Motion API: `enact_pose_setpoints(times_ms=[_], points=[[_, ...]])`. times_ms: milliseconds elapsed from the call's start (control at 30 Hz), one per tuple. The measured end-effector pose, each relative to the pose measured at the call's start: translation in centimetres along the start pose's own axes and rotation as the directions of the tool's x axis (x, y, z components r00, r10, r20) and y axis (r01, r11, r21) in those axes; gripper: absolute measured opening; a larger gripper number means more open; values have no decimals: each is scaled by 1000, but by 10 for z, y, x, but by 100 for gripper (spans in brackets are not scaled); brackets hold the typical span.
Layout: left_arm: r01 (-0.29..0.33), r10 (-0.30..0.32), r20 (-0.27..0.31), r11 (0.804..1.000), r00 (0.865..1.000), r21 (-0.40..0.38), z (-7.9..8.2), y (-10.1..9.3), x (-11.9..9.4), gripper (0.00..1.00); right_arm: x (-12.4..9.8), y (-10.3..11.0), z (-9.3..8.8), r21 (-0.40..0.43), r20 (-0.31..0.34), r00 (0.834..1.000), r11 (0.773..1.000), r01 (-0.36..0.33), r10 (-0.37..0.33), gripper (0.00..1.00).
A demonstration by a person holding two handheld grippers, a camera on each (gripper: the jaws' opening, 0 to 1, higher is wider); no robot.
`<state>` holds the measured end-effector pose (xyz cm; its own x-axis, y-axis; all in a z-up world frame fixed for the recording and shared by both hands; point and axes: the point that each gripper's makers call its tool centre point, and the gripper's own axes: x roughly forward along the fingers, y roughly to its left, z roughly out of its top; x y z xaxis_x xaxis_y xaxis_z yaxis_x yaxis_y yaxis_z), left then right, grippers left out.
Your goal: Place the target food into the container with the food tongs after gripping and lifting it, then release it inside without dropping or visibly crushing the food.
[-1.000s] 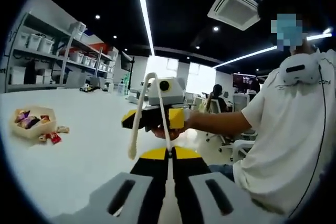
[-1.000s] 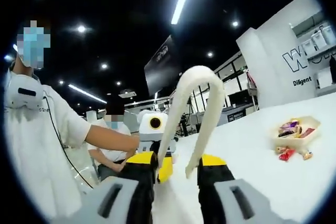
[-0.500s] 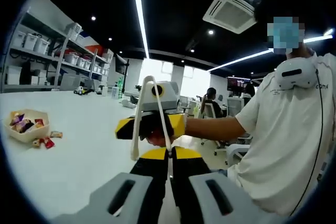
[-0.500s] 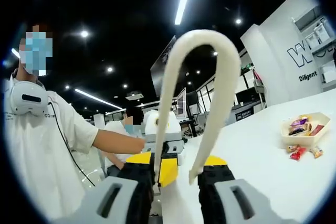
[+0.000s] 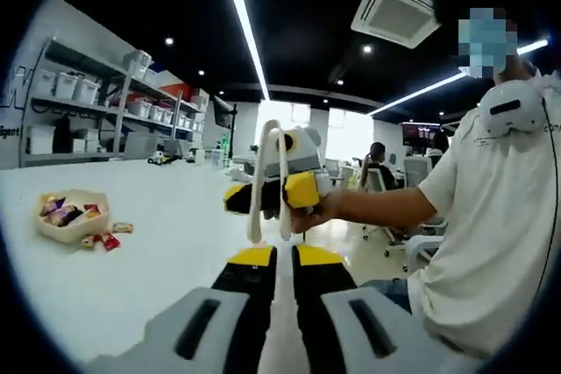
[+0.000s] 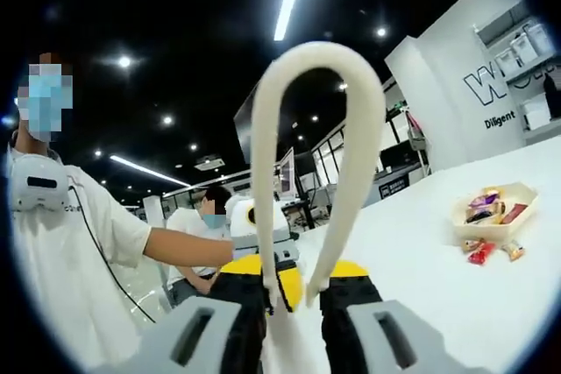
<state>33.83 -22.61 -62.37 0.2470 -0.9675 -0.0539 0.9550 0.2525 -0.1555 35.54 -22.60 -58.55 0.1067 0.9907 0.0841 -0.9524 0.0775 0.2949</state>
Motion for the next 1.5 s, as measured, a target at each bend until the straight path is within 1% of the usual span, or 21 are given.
enact_pose_setpoints(times_ms=[100, 167, 267, 300, 367, 433, 500, 533, 600, 633, 700, 733, 767, 833, 933, 1000, 1100, 1200, 1300, 1400, 1500], points=[[-107, 108, -14, 994, 994, 22, -8, 20, -7, 27, -3, -8, -3, -4, -29, 999, 999, 35, -35, 17], [-141, 140, 44, 990, 989, 19, -2, 27, -9, 30, -4, -14, -6, -4, -50, 996, 998, 68, -68, 17], [-257, 256, 37, 965, 966, 58, -4, 45, -15, 39, -7, -29, -8, -12, -67, 987, 989, 147, -147, 18], [-311, 309, 33, 948, 950, 68, -5, 54, -18, 47, -8, -30, -9, -15, -70, 985, 988, 155, -155, 18], [-400, 397, 82, 916, 914, 21, -1, 70, -27, 59, -11, -37, -9, 1, -78, 980, 983, 185, -185, 18], [-458, 455, 108, 889, 884, 6, 0, 81, -34, 73, -13, -45, -10, 6, -87, 972, 975, 221, -220, 17], [-491, 487, 98, 871, 868, 25, -4, 86, -39, 80, -15, -50, -10, 10, -90, 965, 969, 248, -246, 18], [-529, 526, 70, 848, 848, 41, -9, 93, -43, 81, -16, -54, -9, 23, -93, 962, 966, 259, -256, 18], [-564, 561, 50, 823, 826, 75, -14, 98, -47, 84, -16, -59, -9, 28, -108, 952, 957, 290, -286, 18], [-621, 622, 11, 779, 783, 86, -20, 106, -54, 86, -16, -61, -9, 22, -117, 949, 954, 298, -294, 18], [-666, 668, -20, 744, 744, 60, -26, 113, -61, 90, -17, -66, -6, 8, -124, 937, 944, 331, -328, 19], [-663, 663, 2, 748, 748, 39, -24, 114, -60, 92, -16, -69, -4, 11, -124, 932, 939, 344, -340, 19], [-670, 670, 2, 742, 743, 28, -26, 115, -61, 92, -16, -72, -2, 10, -121, 926, 932, 362, -358, 19], [-693, 693, -13, 721, 720, 8, -31, 119, -65, 92, -18, -81, 3, -6, -127, 910, 917, 398, -396, 19], [-687, 688, -37, 726, 725, 15, -38, 118, -62, 94, -20, -94, 9, -19, -142, 882, 892, 452, -450, 19], [-681, 681, -18, 732, 732, 38, -35, 115, -60, 94, -21, -98, 12, -15, -144, 871, 881, 473, -470, 19], [-683, 683, -29, 730, 730, 22, -39, 116, -62, 95, -26, -112, 19, -37, -156, 836, 849, 527, -526, 20], [-693, 694, 51, 720, 718, -38, -25, 117, -71, 94, -28, -122, 27, -57, -161, 816, 830, 554, -555, 19], [-705, 706, 60, 708, 705, -44, -25, 120, -76, 94, -29, -130, 35, -65, -164, 805, 821, 568, -570, 19], [-695, 697, 50, 717, 715, -55, -26, 118, -73, 95, -32, -141, 44, -91, -157, 790, 806, 586, -592, 18], [-688, 688, 44, 726, 725, -10, -28, 115, -68, 93, -35, -156, 49, -76, -159, 778, 793, 604, -608, 18]])
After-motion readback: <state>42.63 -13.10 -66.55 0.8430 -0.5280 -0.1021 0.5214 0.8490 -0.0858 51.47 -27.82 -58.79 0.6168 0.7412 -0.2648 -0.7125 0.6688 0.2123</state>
